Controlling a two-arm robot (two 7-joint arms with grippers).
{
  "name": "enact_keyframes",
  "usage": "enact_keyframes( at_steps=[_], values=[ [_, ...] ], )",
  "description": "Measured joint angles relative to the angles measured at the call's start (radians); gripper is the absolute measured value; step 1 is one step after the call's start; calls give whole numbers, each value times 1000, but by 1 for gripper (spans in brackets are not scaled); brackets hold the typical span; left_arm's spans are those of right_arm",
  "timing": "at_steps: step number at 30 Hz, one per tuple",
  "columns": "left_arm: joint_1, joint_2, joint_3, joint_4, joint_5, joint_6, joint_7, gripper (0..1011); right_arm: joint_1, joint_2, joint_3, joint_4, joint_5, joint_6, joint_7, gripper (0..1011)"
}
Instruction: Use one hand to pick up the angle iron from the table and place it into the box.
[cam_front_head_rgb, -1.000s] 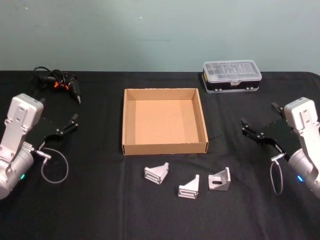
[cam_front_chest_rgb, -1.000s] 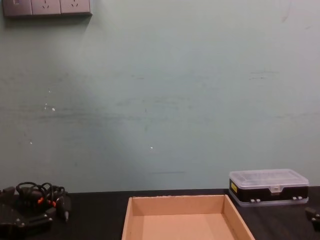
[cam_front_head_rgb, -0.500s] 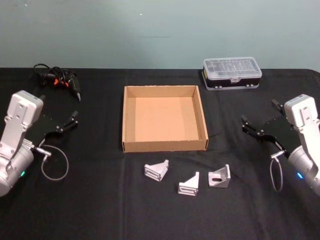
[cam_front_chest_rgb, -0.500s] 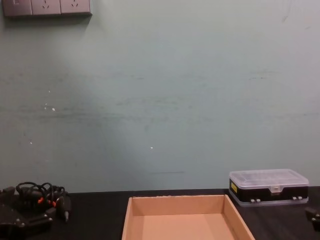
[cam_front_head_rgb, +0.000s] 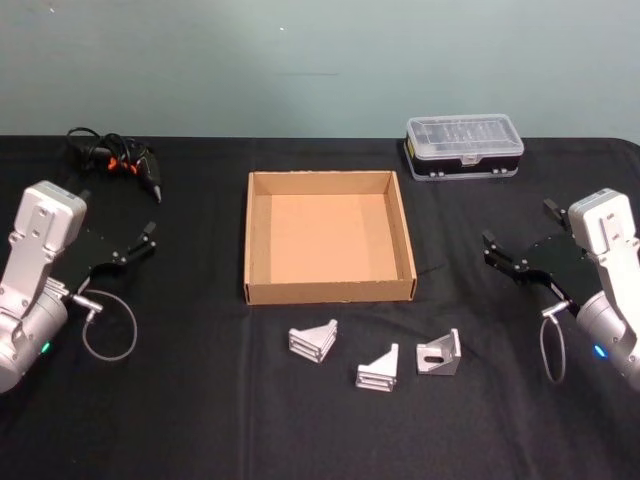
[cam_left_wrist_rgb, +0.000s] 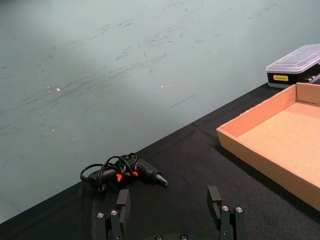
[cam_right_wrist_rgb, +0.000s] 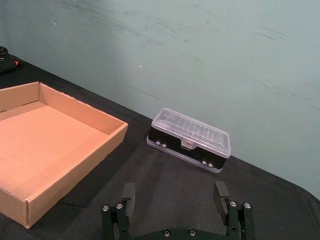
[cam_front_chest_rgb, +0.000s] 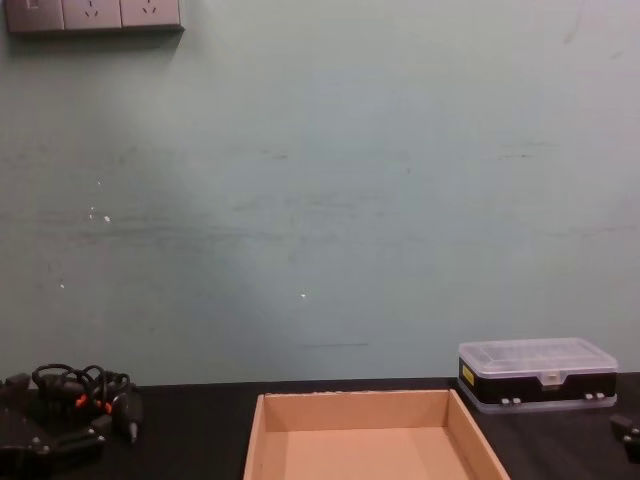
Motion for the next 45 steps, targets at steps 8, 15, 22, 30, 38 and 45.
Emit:
enact_keyframes(
  at_steps=[8, 15, 22, 30, 38, 45],
  values=[
    [0, 0, 0, 0, 0, 0, 0, 1011, 0, 0, 0, 0, 0, 0, 0, 1000],
    [0, 0, 0, 0, 0, 0, 0, 1011, 0, 0, 0, 0, 0, 0, 0, 1000],
    [0, 0, 0, 0, 0, 0, 0, 1011, 0, 0, 0, 0, 0, 0, 0, 1000],
    [0, 0, 0, 0, 0, 0, 0, 1011, 0, 0, 0, 0, 0, 0, 0, 1000],
    [0, 0, 0, 0, 0, 0, 0, 1011, -2, -3, 6, 0, 5, -7, 9, 1002],
    [0, 0, 0, 0, 0, 0, 0, 1011, -22, -8, 23, -34, 17, -25, 47, 1002]
  ],
)
